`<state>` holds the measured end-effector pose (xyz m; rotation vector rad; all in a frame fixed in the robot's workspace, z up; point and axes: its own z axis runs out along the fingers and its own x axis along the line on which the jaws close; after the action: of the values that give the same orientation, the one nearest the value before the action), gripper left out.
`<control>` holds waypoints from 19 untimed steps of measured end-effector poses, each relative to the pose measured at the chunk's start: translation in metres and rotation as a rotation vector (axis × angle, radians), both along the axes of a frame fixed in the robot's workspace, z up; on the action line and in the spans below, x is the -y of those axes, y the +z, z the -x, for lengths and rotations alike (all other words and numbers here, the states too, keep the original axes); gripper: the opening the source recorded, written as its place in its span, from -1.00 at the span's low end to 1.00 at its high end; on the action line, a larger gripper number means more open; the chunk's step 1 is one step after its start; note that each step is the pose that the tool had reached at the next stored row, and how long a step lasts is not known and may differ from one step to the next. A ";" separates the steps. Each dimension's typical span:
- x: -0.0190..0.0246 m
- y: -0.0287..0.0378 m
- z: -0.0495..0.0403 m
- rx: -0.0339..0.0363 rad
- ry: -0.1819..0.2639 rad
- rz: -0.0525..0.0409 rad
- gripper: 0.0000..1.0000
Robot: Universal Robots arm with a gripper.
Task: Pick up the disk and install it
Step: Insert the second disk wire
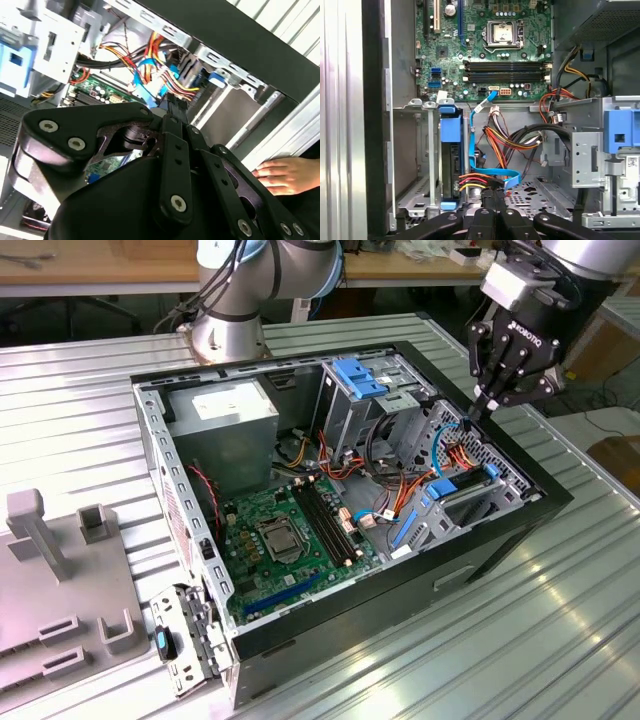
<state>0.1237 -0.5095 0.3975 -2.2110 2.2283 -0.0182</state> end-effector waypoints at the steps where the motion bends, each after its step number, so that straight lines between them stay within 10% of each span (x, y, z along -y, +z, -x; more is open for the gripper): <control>1: -0.0022 0.0003 0.0000 -0.0005 0.000 0.0023 -0.79; 8: -0.0154 -0.0013 0.0000 -0.0106 0.000 0.0611 -0.79; 19: -0.0262 -0.0043 0.0001 -0.0106 -0.001 0.1070 -0.52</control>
<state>0.1237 -0.4832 0.3932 -2.2668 2.2862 -0.1291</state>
